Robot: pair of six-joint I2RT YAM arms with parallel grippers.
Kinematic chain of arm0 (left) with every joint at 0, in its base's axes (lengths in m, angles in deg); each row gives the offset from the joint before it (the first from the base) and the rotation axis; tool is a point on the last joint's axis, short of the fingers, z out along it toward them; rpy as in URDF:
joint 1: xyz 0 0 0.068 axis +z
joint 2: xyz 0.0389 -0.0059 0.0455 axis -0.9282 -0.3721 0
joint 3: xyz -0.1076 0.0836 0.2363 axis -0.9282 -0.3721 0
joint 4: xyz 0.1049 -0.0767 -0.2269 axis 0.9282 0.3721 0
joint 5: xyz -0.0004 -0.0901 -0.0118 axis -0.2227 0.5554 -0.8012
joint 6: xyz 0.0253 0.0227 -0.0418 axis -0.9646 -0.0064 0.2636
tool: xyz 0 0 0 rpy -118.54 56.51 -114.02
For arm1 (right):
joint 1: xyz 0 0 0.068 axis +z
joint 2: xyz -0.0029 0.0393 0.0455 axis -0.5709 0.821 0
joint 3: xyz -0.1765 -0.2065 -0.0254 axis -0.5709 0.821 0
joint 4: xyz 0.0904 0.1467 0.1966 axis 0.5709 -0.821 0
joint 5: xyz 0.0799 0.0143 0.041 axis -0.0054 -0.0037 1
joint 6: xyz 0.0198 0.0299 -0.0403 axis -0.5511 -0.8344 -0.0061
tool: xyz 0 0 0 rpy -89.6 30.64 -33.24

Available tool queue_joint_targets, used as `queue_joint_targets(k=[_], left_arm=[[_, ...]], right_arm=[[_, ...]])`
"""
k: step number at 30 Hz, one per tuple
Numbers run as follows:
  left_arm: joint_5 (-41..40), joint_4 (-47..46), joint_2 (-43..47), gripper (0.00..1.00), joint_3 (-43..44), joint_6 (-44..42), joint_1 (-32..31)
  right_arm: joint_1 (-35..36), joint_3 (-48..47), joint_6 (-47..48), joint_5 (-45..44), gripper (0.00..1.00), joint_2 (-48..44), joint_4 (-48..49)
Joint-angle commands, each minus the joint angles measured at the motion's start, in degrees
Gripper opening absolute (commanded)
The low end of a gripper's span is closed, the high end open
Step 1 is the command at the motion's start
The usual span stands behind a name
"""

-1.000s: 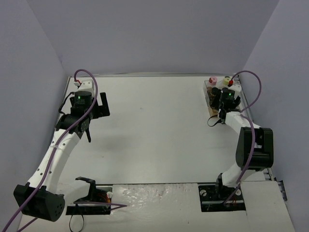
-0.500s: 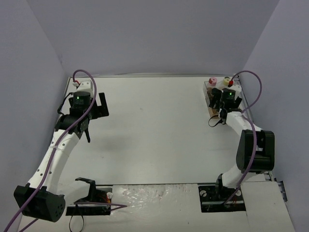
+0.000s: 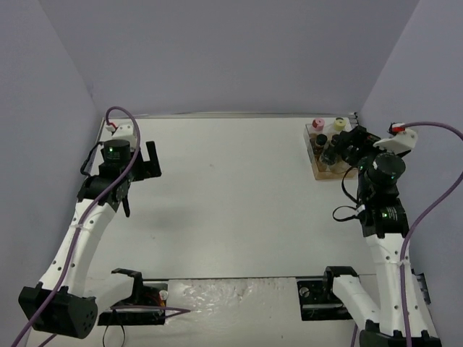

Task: Organize the condiment bottles

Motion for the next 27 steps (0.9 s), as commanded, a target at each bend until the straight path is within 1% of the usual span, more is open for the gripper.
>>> queue_joint_targets(k=[1, 3, 5, 7, 11, 14, 21, 24, 27], left_arm=[[2.40, -2.97, 4.38, 0.97, 5.31, -3.00, 0.62], [2.84, -2.92, 5.49, 0.97, 6.07, -3.60, 0.54], [3.09, -2.48, 6.40, 0.97, 6.40, -3.83, 0.46], [3.09, -2.19, 7.02, 0.97, 6.72, -3.93, 0.46], [2.59, -2.25, 8.05, 0.97, 6.41, -3.74, 0.43], [2.69, -4.38, 9.50, 0.97, 2.64, -2.96, -0.09], [-0.14, -6.39, 13.93, 0.97, -4.95, -3.88, -1.96], [-1.57, -9.98, 17.53, 0.97, -9.19, -4.25, -2.40], [-2.00, -12.88, 18.75, 0.97, -11.15, -3.66, -2.44]], right_arm=[[4.05, 1.73, -1.87, -3.10, 1.00, -9.15, -1.57], [7.16, 1.64, -0.10, -5.02, 1.00, -12.58, -4.21], [8.85, 0.85, 2.10, -4.90, 1.00, -15.48, -6.83], [9.31, 0.49, 2.78, -5.68, 1.00, -17.56, -9.20], [9.28, 1.56, 5.46, -2.88, 1.00, -21.30, -12.65], [9.28, 3.65, 7.41, 1.00, 1.00, -24.15, -16.40], [9.28, 9.00, 8.07, 1.11, 1.00, -31.99, -16.98], [9.28, 9.57, 8.44, 0.61, 1.00, -32.60, -16.85], [9.28, 10.98, 7.72, -0.19, 1.00, -34.45, -16.17]])
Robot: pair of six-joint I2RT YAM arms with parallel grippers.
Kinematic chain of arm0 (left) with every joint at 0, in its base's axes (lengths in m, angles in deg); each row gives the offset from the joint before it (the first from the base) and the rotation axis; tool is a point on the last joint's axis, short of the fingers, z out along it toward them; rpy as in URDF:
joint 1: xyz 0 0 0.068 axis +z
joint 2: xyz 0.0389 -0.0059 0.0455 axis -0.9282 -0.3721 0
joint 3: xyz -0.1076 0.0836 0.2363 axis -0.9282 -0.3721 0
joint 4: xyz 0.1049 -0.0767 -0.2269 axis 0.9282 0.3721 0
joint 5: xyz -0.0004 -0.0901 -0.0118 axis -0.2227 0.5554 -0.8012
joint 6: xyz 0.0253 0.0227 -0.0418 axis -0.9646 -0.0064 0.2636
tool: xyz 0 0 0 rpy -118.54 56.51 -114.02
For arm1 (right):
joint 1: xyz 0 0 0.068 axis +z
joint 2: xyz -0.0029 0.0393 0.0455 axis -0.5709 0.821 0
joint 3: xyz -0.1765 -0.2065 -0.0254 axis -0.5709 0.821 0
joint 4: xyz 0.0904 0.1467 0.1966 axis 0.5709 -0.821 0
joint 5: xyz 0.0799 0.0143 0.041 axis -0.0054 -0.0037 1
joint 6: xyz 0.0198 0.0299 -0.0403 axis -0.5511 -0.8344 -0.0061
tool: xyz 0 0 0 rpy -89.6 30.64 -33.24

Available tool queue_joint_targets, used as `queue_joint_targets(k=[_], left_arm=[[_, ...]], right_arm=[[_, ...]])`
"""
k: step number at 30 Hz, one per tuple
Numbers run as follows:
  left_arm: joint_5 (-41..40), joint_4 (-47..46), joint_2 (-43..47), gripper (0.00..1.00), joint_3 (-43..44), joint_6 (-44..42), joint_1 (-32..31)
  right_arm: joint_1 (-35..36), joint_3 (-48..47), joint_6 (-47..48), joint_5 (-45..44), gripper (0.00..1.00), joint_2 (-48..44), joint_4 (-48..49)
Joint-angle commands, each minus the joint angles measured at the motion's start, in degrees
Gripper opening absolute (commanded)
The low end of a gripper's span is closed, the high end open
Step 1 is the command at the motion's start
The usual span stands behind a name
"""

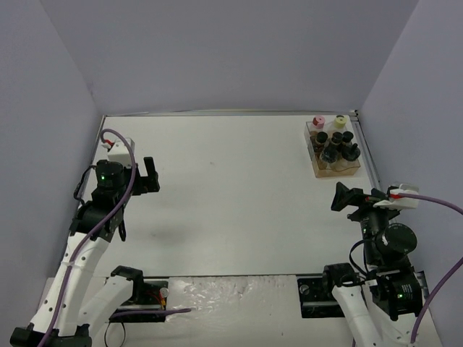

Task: Organize the condiment bottles

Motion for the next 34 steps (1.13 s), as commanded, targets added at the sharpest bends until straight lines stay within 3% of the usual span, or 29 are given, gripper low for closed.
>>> queue_joint_targets(k=[1, 34], left_arm=[[-2.27, -10.50, 2.83, 0.97, -0.70, -0.12, -0.22], [-0.24, -12.21, -0.12, 0.97, -0.82, -0.31, -0.49]], right_arm=[[0.27, 1.80, 0.43, -0.52, 1.00, -1.88, 4.72], [0.27, 1.97, 0.26, -0.53, 1.00, -1.51, 4.82]])
